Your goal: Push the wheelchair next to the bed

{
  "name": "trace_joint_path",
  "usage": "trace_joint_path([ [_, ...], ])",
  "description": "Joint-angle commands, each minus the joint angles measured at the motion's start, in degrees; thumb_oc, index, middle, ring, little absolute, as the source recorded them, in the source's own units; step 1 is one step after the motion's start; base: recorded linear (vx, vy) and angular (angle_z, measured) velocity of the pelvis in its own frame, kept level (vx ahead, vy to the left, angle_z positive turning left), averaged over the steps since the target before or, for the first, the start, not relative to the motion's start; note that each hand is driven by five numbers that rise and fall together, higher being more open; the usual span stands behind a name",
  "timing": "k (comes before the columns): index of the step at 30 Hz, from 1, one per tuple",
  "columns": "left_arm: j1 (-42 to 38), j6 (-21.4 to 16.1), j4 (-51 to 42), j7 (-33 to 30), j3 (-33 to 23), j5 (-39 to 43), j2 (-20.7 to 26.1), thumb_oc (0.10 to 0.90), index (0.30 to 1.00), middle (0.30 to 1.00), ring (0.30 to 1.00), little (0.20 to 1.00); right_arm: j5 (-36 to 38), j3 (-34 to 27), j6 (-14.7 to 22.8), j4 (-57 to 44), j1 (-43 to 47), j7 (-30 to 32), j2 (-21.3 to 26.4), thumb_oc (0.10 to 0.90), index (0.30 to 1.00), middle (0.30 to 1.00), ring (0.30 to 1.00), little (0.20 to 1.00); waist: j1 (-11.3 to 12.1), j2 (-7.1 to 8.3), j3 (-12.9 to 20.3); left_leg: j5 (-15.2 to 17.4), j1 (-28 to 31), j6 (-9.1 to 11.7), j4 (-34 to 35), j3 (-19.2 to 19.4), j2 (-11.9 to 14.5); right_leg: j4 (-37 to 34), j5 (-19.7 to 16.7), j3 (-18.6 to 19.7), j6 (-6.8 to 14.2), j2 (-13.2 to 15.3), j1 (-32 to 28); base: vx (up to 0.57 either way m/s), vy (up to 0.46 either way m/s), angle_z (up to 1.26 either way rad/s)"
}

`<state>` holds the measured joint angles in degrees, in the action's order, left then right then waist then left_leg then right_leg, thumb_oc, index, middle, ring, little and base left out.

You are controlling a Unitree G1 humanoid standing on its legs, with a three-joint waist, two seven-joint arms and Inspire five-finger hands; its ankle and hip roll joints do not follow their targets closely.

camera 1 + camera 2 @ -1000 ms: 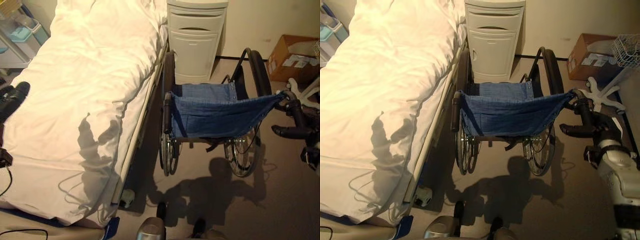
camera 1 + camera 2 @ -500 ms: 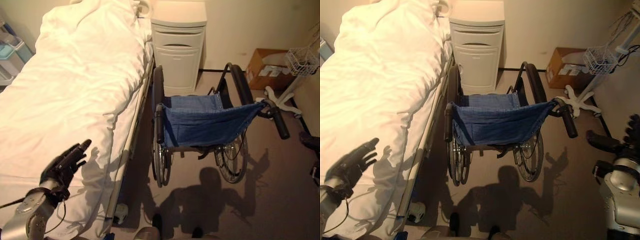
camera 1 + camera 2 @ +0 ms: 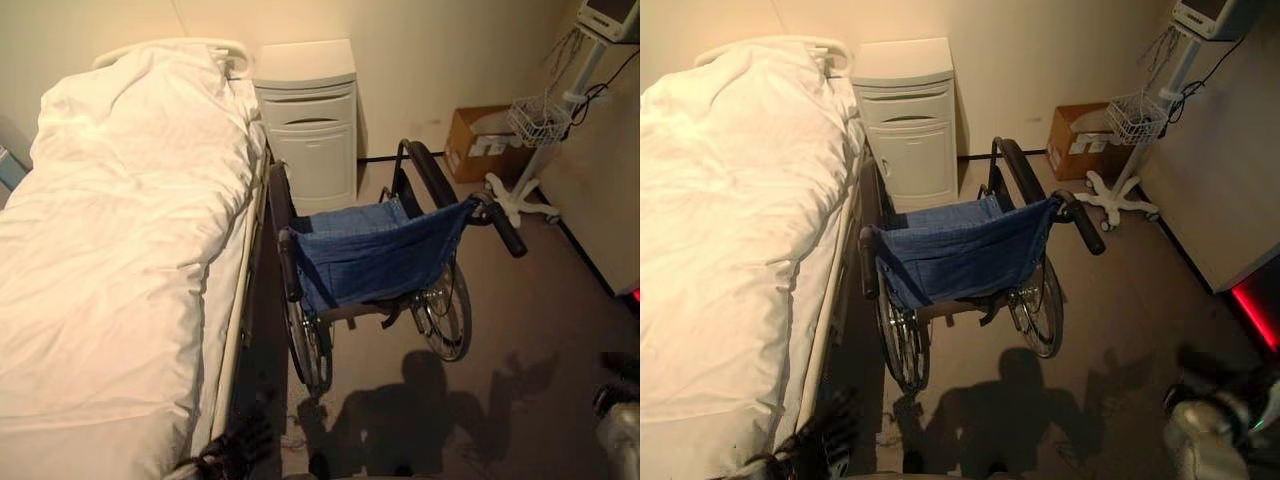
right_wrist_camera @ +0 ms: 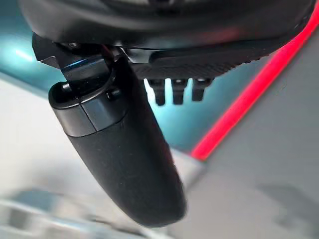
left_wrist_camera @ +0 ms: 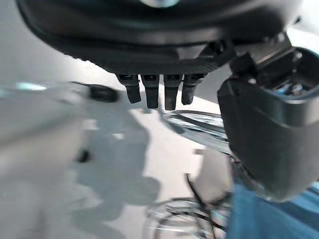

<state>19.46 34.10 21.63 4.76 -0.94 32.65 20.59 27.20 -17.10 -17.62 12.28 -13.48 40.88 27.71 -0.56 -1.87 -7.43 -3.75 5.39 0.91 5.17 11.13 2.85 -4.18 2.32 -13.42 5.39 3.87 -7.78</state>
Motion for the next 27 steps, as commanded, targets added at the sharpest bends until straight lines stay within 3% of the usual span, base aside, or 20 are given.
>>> trace_joint_path([
  [1,-1.89,-3.4,1.0,2.71,-0.35,-4.84,3.33,0.8,0.9,0.9,0.9,0.9,3.07,0.97,3.81,1.41,2.89,-1.5,0.73,0.8,0.9,0.9,0.9,0.9,2.19,1.26,0.44,4.2,2.07,2.16,-1.87,0.14,-0.16,1.46,-3.54,-2.63,3.32,1.61,2.7,0.01,-0.017,0.07],
  [4,-5.99,-7.95,10.31,4.19,4.84,-9.15,1.68,0.8,0.9,0.9,0.9,0.9,12.1,8.95,5.21,17.57,5.97,-5.98,-4.26,0.8,0.9,0.9,0.9,0.9,2.8,1.54,0.54,4.1,2.12,2.21,-1.61,-0.31,-0.15,1.48,-3.87,-3.43,3.12,1.64,2.58,0.01,-0.017,0.1],
  [8,-10.02,-11.33,19.22,1.44,6.73,-9.76,-1.12,0.8,0.9,0.9,0.9,0.9,14.82,13.07,4.58,29.98,8.79,-9.96,-8.09,0.8,0.9,0.9,0.9,0.9,3.19,1.69,0.69,4.16,2.22,2.29,-1.38,-0.66,-0.15,1.44,-3.93,-3.96,3.05,1.69,2.37,0.02,-0.002,0.09],
  [9,-12.16,-16.49,25.26,-1.0,7.33,-12.49,-2.79,0.8,0.9,0.9,0.9,0.9,12.87,14.7,3.5,37.27,10.36,-13.8,-10.08,0.8,0.9,0.9,0.9,0.9,3.55,1.64,1.0,4.26,2.34,2.29,-1.2,-0.82,-0.18,1.44,-3.91,-4.18,3.01,1.76,2.31,0.02,0.02,0.04],
  [12,-13.62,-25.57,28.93,-4.12,7.98,-15.05,-3.88,0.8,0.9,0.9,0.9,0.9,8.36,18.0,0.92,44.06,11.46,-19.28,-12.06,0.8,0.9,0.9,0.9,0.9,4.16,1.58,1.27,4.28,2.22,2.33,-1.12,-1.09,-0.2,1.42,-3.91,-4.39,2.85,1.82,2.28,0.0,0.025,0.01],
  [14,-13.44,-25.47,29.6,-7.56,7.43,-14.52,-4.47,0.8,0.9,0.9,0.9,0.9,6.16,19.04,0.0,45.88,11.2,-24.38,-12.6,0.8,0.9,0.9,0.9,0.9,4.46,1.49,1.32,4.31,2.1,2.33,-1.07,-1.36,-0.24,1.44,-3.93,-4.49,2.87,1.88,2.35,-0.02,0.044,0.02],
  [15,-13.33,-25.26,31.46,-7.05,6.06,-14.6,-5.09,0.8,0.9,0.9,0.9,0.9,1.31,21.05,-0.61,45.74,10.96,-32.92,-13.64,0.8,0.9,0.9,0.9,0.9,4.62,1.47,1.28,4.25,1.88,2.36,-1.02,-1.75,-0.33,1.56,-3.92,-4.59,2.87,2.02,2.46,-0.02,0.046,0.04],
  [18,-12.41,-26.9,35.4,-3.93,4.82,-13.08,-5.84,0.8,0.9,0.9,0.9,0.9,-6.67,24.9,2.42,47.6,9.91,-41.77,-13.74,0.8,0.9,0.9,0.9,0.9,4.85,1.53,1.38,4.2,1.54,2.27,-1.19,-2.05,-0.48,1.9,-3.81,-4.82,2.76,2.2,2.63,-0.02,0.038,0.04],
  [20,-12.15,-27.13,36.15,-2.96,4.54,-13.06,-5.82,0.8,0.9,0.9,0.9,0.9,-9.61,26.01,4.41,48.38,9.37,-44.9,-13.41,0.8,0.9,0.9,0.9,0.9,4.89,1.65,1.34,4.29,1.35,2.16,-1.31,-2.2,-0.58,2.04,-3.71,-4.93,2.79,2.29,2.68,-0.01,0.016,0.06],
  [22,-11.83,-25.31,37.37,-1.5,4.56,-11.38,-6.13,0.8,0.9,0.9,0.9,0.9,-10.0,26.68,3.01,49.44,9.16,-48.79,-13.19,0.8,0.9,0.9,0.9,0.9,5.06,1.74,1.41,4.42,1.14,2.04,-1.49,-2.46,-0.71,2.2,-3.62,-5.25,2.81,2.44,2.74,-0.02,0.013,0.14],
  [27,-12.36,-24.53,40.39,0.24,4.56,-11.19,-6.8,0.8,0.9,0.9,0.9,0.9,-10.37,26.5,2.06,53.23,10.43,-50.99,-13.34,0.8,0.9,0.9,0.9,0.9,5.38,1.83,1.82,4.64,1.3,1.87,-1.4,-2.74,-0.93,2.21,-3.42,-5.74,2.73,2.54,2.47,-0.01,0.005,0.06],
])
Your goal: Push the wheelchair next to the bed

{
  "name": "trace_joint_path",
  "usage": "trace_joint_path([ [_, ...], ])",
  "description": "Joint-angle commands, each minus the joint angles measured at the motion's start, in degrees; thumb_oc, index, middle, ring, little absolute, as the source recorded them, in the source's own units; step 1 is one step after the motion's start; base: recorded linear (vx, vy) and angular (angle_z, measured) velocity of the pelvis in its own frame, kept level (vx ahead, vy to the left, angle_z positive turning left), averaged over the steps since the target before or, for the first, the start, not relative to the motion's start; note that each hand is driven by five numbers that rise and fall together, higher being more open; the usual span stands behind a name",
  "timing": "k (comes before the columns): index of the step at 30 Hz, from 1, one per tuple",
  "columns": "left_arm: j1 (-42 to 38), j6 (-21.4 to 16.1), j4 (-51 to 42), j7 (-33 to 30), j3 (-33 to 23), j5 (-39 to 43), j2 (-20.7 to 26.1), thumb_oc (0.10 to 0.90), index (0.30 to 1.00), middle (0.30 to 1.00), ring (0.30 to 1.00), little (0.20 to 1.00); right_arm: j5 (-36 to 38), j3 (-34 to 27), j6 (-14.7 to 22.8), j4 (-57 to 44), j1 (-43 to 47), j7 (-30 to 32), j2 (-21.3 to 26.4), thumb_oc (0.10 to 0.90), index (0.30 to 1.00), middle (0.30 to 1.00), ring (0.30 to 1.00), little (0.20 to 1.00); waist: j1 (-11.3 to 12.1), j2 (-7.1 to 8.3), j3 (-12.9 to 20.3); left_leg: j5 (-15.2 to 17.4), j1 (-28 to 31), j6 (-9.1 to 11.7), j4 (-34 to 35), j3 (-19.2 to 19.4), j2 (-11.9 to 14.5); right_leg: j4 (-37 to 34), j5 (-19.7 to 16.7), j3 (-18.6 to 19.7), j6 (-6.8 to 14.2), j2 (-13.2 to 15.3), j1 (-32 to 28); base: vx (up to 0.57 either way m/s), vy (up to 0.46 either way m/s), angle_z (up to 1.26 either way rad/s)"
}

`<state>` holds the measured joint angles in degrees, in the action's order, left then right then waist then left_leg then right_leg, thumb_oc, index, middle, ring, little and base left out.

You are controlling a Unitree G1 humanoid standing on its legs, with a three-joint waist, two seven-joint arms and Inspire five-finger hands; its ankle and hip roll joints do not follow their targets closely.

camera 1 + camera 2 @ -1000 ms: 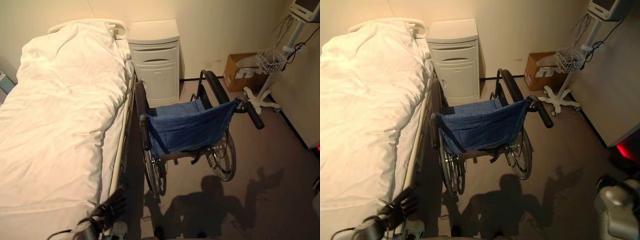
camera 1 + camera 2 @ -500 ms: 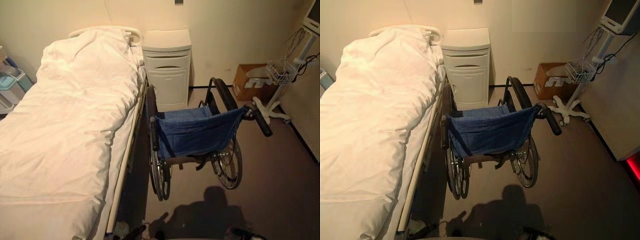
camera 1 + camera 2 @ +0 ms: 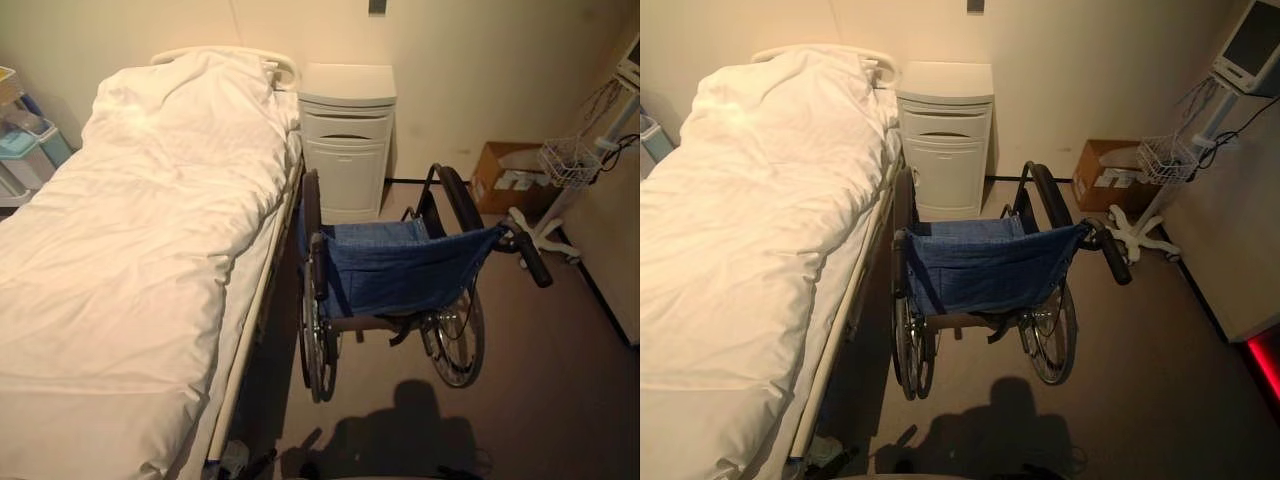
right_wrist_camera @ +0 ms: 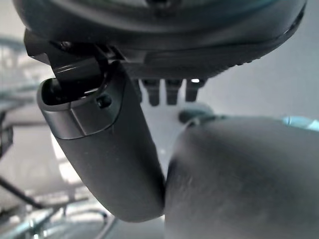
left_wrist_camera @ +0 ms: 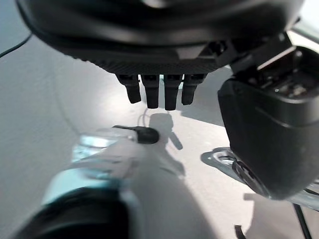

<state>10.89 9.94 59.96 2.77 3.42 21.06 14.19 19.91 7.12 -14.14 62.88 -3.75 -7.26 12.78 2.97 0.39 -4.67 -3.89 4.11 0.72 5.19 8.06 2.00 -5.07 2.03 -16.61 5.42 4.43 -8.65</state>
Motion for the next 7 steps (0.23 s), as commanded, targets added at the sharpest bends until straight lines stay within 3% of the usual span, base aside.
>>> trace_joint_path([
  [1,-3.9,-0.18,2.37,2.4,0.69,0.25,-0.53,0.8,0.9,0.9,0.9,0.9,-2.91,2.13,-1.83,2.94,0.97,-2.89,1.48,0.8,0.9,0.9,0.9,0.9,1.88,-0.47,-0.82,4.77,2.57,2.04,-1.4,0.32,-0.11,3.15,-3.16,-2.6,2.73,2.01,3.4,-0.01,0.011,0.03],
  [7,-4.59,2.01,3.86,3.2,1.35,1.61,-0.58,0.8,0.9,0.9,0.9,0.9,-0.74,1.87,-2.74,4.23,1.33,-2.95,0.94,0.8,0.9,0.9,0.9,0.9,1.84,-0.46,-0.39,4.86,2.7,1.9,-1.36,0.23,-0.24,3.28,-3.09,-2.62,2.73,1.99,3.3,0.0,0.002,0.04],
])
